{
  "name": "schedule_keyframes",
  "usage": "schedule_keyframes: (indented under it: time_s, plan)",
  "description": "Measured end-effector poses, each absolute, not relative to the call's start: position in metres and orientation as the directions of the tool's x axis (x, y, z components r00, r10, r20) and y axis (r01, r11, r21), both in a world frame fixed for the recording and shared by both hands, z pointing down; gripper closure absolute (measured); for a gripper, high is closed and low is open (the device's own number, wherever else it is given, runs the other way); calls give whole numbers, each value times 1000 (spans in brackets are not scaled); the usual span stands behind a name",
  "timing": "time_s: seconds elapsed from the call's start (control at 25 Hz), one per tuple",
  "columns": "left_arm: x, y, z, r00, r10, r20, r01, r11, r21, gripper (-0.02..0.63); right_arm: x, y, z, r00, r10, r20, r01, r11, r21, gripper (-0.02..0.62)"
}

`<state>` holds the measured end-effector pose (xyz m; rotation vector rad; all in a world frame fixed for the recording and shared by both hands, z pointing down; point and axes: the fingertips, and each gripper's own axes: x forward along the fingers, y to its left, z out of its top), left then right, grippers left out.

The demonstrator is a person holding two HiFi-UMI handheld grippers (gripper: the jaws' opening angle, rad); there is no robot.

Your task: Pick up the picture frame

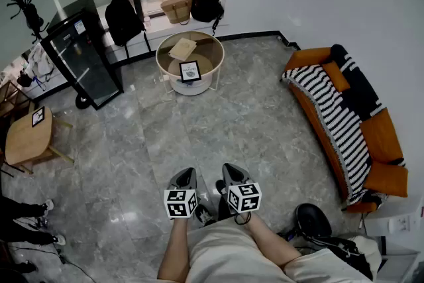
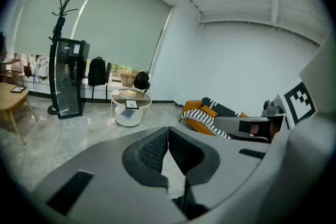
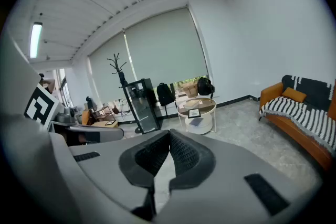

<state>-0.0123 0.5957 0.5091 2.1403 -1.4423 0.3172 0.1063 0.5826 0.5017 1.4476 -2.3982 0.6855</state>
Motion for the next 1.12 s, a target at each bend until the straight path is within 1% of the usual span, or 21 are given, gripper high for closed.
schedule_keyframes:
  time_s: [0.28, 0.52, 0.64, 0.76, 0.88, 0.96, 1.12]
  plan:
    - [-19, 589, 514, 413, -783, 464, -901, -278, 333, 584, 99, 580, 499, -469, -761, 448, -883, 399, -247, 561]
    - [-3, 573, 525, 447, -763, 466, -880, -281, 384, 584, 117, 573, 513, -406, -760, 507, -913, 359, -193, 561]
    - [9, 559, 529, 467, -748, 472, -871, -295, 393, 584, 127, 564, 521, -411, -753, 514, -911, 327, -249, 561]
    - [16, 540, 531, 466, -742, 482, -875, -305, 376, 584, 136, 547, 526, -410, -758, 508, -910, 304, -281, 561]
    - [22, 523, 537, 452, -722, 524, -889, -319, 328, 584, 142, 523, 526, -417, -759, 500, -905, 296, -304, 560]
    - [24, 510, 539, 440, -712, 547, -897, -321, 304, 584, 144, 502, 521, -431, -757, 491, -899, 312, -309, 560]
    - [25, 470, 537, 417, -720, 555, -909, -313, 275, 584, 153, 447, 509, -452, -772, 447, -888, 338, -312, 560]
